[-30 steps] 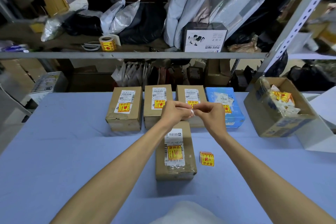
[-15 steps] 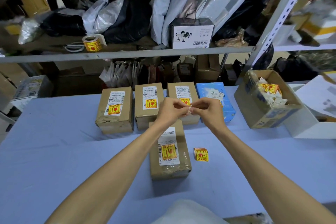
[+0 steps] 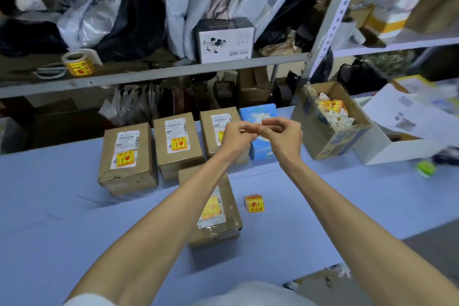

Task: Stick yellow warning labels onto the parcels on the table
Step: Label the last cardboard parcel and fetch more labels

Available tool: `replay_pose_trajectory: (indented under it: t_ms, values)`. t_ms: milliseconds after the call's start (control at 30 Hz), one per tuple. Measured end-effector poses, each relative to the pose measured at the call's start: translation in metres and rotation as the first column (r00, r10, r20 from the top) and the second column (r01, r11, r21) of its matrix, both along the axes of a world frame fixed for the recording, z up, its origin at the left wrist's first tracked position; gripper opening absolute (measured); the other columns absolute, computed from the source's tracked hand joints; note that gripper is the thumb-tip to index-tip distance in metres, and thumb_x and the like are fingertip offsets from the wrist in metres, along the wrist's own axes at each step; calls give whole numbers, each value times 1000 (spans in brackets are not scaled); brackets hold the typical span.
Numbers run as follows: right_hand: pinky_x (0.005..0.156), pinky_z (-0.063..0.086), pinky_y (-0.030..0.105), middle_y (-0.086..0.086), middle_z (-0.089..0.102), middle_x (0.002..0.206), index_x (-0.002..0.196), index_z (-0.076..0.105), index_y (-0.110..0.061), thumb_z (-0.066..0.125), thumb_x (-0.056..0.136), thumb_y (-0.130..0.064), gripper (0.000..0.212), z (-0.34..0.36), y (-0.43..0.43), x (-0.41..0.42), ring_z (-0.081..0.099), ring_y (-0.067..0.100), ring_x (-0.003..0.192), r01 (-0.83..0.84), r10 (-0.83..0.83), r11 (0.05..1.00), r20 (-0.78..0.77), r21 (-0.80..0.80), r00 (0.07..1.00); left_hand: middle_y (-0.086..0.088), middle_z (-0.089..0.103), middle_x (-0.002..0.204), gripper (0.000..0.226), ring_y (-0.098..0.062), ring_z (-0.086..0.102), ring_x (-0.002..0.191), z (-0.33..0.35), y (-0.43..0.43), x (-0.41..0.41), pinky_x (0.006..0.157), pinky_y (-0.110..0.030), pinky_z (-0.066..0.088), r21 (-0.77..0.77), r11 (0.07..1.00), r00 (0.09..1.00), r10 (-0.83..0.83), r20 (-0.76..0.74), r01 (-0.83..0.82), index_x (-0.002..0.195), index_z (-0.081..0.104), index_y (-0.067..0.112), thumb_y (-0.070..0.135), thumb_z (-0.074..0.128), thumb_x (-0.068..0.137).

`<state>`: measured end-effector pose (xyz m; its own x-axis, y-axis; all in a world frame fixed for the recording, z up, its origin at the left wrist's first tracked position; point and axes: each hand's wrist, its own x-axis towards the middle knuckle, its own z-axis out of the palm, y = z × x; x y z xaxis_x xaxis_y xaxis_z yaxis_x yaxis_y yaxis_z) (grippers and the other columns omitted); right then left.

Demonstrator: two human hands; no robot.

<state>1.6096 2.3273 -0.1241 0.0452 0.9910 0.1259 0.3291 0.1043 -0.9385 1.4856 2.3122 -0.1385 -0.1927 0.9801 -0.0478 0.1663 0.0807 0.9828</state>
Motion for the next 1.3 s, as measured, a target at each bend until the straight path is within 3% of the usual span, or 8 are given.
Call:
replay_pose_trajectory:
  t_ms: [167,233,333,500,633,833,1100,1300]
  values:
    - [71,59,29,1,71,73,83,73,-9,81,67,-8,18,4,11,34,69,11,70,31,-37,999,157,45,987,-7,69,100,30,-16,63,97,0,22,22,78,-19,50,-88,974,977,-211,-1,210,100,70,5,-15,56,82]
    - [70,59,34,2,70,70,81,73,-10,80,68,-7,15,4,21,53,68,12,67,51,-60,998,224,43,973,-7,69,98,29,-11,64,89,4,37,35,71,-16,52,-90,947,937,-318,-146,308,96,70,9,-11,57,81]
    - [69,59,33,5,71,74,83,72,-9,77,72,-4,13,7,37,81,68,15,69,60,-70,997,287,42,955,-3,69,94,28,-10,63,83,12,62,58,79,-31,55,-32,930,834,-343,-431,365,95,71,17,-3,60,79]
    - [67,51,23,5,72,76,80,74,-6,68,71,4,15,16,59,121,64,13,71,74,-106,993,409,92,906,-6,67,106,29,-23,62,97,30,95,96,80,-35,51,-84,891,624,-377,-685,446,107,65,15,3,54,83]
    - [69,45,26,2,69,72,74,73,-8,68,70,1,11,19,85,150,59,13,72,118,-137,990,466,71,874,-10,65,111,28,-29,60,102,36,127,118,84,-43,52,-161,868,505,-414,-757,470,111,62,13,4,54,85]
    - [75,53,38,1,67,76,75,70,-12,71,75,1,13,18,131,182,63,23,82,157,-157,987,500,43,851,-10,64,111,25,-31,60,100,45,172,146,74,-36,47,-200,860,414,-414,-811,468,110,61,15,10,54,87]
    - [84,49,32,5,66,97,98,69,-9,77,76,-6,24,10,189,199,59,20,93,150,-152,987,554,50,818,-9,63,111,28,-30,60,100,37,226,164,69,-34,44,-232,865,416,-429,-802,445,114,60,17,18,60,87]
    - [79,42,27,5,64,111,106,66,-13,80,75,-24,36,1,202,201,58,20,103,115,-73,993,567,-38,820,-11,63,111,28,-31,61,99,28,239,155,81,-42,53,-270,880,464,-441,-768,390,113,58,11,18,62,86]
